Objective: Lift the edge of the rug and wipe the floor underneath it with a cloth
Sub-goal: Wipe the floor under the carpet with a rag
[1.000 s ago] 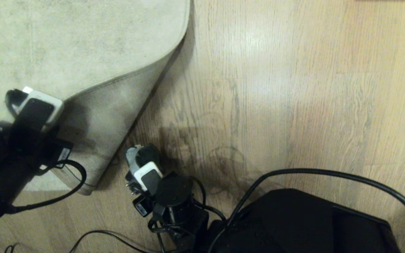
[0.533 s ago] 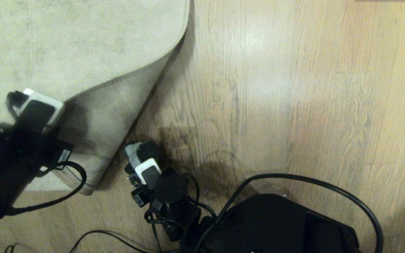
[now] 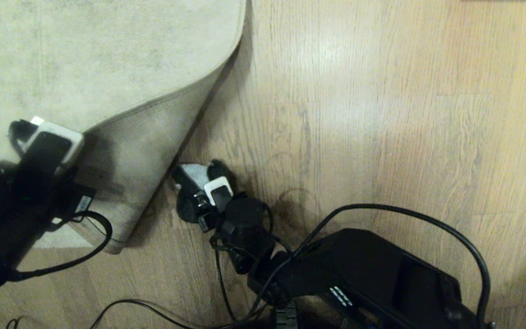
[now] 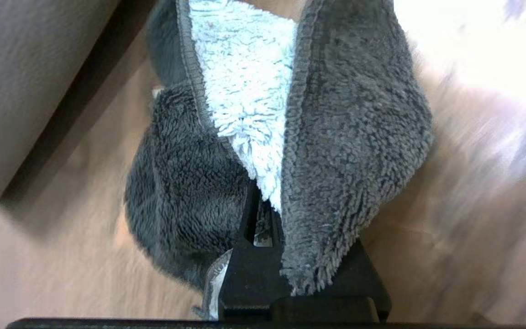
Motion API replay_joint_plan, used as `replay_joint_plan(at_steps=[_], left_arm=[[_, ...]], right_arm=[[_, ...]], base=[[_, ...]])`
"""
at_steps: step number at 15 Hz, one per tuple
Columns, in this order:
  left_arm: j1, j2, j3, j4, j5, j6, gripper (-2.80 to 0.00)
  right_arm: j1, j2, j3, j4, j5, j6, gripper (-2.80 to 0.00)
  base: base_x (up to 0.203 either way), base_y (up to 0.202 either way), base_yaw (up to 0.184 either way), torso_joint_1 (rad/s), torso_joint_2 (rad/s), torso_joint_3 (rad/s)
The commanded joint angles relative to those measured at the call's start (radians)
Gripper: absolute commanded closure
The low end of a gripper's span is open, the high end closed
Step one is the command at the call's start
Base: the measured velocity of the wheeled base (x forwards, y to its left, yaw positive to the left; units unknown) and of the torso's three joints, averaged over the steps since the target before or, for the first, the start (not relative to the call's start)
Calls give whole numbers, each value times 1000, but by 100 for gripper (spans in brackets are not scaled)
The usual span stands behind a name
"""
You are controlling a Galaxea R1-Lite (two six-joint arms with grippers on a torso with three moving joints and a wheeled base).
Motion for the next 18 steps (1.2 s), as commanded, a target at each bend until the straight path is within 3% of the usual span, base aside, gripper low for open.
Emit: replay_joint_plan(at_steps=[1,11,18], left_arm=[[-1,3,1,-4,3,3,0],[10,4,1,-4,3,3,0],[11,5,0,-19,3,6,0]], right_arm=[[-26,-18,-30,-2,-2,-11,0],[-130,-129,-9,7,-2,-43,0],[-203,-260,166,5,-2,-65,0]], base=[[0,0,0,0,0,0],[0,0,0,0,0,0],[0,0,0,0,0,0]])
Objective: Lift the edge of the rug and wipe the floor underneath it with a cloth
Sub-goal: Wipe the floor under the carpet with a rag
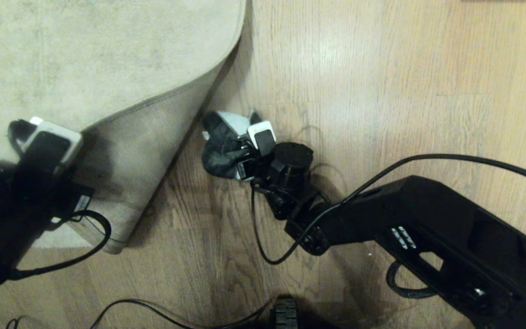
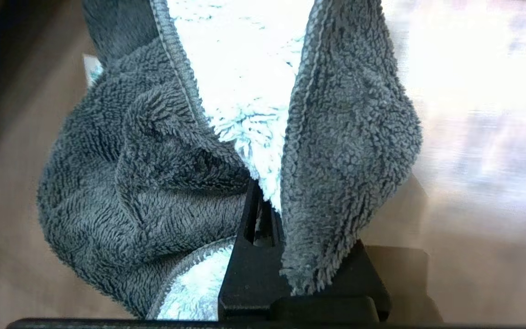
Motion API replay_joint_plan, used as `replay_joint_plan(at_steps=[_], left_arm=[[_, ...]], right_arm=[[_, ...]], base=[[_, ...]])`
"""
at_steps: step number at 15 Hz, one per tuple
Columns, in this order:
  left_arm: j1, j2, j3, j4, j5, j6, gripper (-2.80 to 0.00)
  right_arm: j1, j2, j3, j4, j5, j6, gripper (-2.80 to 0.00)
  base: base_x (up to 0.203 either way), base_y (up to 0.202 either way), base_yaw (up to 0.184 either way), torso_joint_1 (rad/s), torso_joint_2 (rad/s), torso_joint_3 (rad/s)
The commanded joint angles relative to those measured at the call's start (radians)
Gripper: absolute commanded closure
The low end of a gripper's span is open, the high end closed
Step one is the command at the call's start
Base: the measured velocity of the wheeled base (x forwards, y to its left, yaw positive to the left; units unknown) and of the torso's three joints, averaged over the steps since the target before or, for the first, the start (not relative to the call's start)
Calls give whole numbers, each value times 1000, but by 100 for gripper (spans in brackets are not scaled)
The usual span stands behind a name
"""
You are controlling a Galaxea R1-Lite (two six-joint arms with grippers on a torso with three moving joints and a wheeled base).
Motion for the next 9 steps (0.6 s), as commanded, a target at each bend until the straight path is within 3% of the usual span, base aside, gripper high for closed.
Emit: replay_joint_plan(at_steps=[1,3,9], left_arm=[[0,2,1,-12,3,4,0],[0,4,1,-13,3,4,0],[-1,12,1,-15,0,5,0]], right_arm=[[-11,-70,78,-4,-4,-2,0],[-4,-100,110,-1,4,-1,0],[138,-162,161,97,1,16,0]], base=[[0,0,0,0,0,0],[0,0,0,0,0,0],[0,0,0,0,0,0]])
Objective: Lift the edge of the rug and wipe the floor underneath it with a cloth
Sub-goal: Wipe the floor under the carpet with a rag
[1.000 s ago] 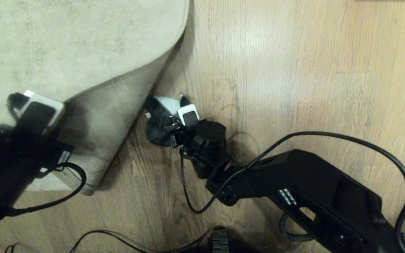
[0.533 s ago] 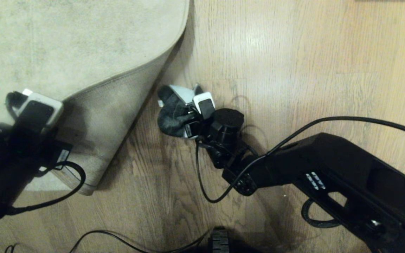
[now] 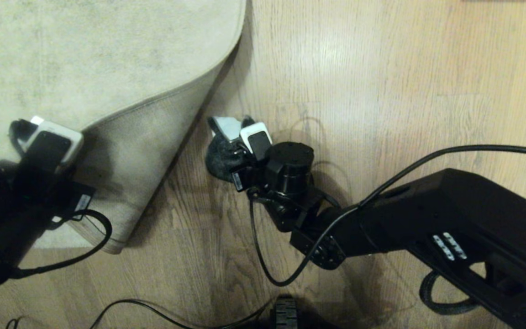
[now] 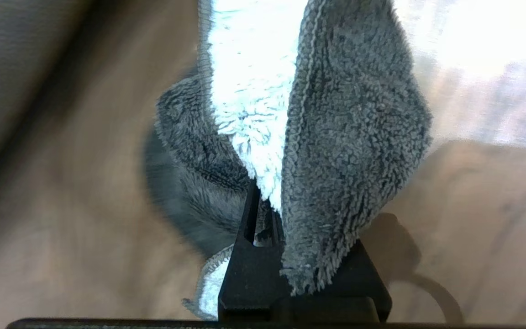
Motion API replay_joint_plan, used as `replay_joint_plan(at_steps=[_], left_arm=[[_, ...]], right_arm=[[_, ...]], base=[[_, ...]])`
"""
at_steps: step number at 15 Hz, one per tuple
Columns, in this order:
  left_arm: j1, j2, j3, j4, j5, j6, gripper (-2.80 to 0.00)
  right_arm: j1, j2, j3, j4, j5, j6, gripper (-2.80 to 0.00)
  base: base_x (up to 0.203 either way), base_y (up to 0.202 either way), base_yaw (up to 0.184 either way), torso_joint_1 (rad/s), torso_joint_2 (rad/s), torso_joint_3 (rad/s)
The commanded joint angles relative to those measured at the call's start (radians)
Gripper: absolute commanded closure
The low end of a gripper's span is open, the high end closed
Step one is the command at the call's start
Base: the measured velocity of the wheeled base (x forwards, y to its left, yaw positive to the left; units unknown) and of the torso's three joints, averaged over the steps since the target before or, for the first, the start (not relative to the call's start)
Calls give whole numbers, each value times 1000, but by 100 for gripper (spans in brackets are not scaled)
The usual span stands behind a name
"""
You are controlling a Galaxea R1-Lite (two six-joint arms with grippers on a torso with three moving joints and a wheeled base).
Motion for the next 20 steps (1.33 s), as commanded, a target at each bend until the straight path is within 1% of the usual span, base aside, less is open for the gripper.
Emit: replay_joint_plan(at_steps=[1,2,4,9,11,14,16,20], left_arm=[[-9,4,0,-5,1,3,0],[-11,4,0,-5,1,3,0],[-8,5,0,-5,2,5,0],[-5,7,-1,-5,2,2,0],[-4,7,-3,-6,2,2,0],[-3,7,-7,-6,2,0,0],[-3,7,-3,-26,2,5,0],[-3,10,0,-37,2,6,0]], right_arm=[[53,-26,18,25,-4,-1,0],[66,-24,19,30,-8,-1,0],[78,-13,33,30,-11,26,0],[101,33,153,16,-11,116,0],[114,73,163,14,-11,138,0],[149,141,161,7,-10,147,0],[174,187,161,-15,-12,172,0],[178,261,166,-140,-14,177,0]], base=[[0,0,0,0,0,0],[0,0,0,0,0,0],[0,0,0,0,0,0],[0,0,0,0,0,0],[0,0,0,0,0,0],[0,0,0,0,0,0],[0,0,0,0,0,0],[0,0,0,0,0,0]])
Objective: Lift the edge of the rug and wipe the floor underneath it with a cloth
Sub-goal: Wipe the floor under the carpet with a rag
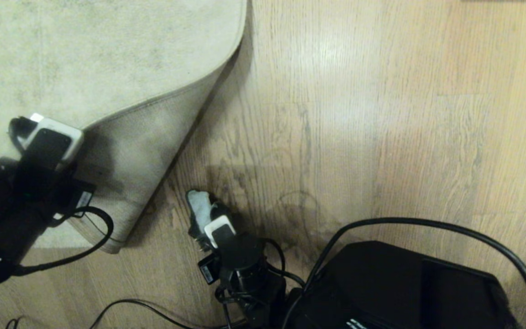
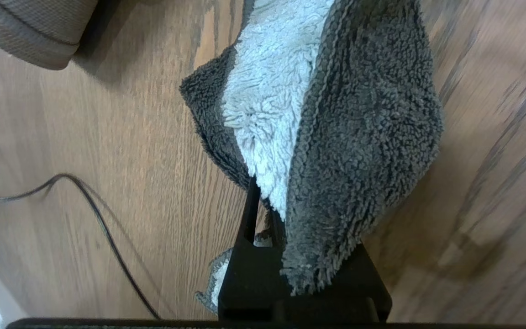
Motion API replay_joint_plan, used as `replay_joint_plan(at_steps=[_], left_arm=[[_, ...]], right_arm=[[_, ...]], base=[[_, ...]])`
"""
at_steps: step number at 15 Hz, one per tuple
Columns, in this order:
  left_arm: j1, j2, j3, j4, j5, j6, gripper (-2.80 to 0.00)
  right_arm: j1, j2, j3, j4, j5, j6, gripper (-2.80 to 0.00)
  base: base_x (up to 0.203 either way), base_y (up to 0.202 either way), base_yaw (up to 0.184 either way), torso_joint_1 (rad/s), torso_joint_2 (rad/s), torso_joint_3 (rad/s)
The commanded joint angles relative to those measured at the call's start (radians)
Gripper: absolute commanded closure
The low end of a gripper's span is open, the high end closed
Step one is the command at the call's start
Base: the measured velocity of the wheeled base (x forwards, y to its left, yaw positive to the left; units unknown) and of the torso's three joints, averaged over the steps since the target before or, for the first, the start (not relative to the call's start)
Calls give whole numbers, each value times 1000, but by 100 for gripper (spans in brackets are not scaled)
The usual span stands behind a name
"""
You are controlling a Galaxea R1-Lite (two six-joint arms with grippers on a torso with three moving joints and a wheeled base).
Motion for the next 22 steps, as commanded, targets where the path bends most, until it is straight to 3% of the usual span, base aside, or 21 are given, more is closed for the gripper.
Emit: replay_joint_plan(at_steps=[1,7,10,15,19,22], left_arm=[[0,2,1,-5,3,4,0],[0,1,13,-6,3,4,0],[0,0,15,-6,3,4,0],[0,0,22,-6,3,2,0],[2,4,21,-6,3,2,0],[2,4,22,-6,3,-3,0]], right_arm=[[-6,51,12,-55,-3,-1,0],[-81,36,125,-144,-6,-14,0],[-149,-13,238,-196,-4,-61,0],[-232,-110,354,-202,-4,-96,0],[-256,-196,425,-194,3,-122,0],[-231,-239,426,-169,10,-128,0]], base=[[0,0,0,0,0,0],[0,0,0,0,0,0],[0,0,0,0,0,0],[0,0,0,0,0,0],[0,0,0,0,0,0],[0,0,0,0,0,0]])
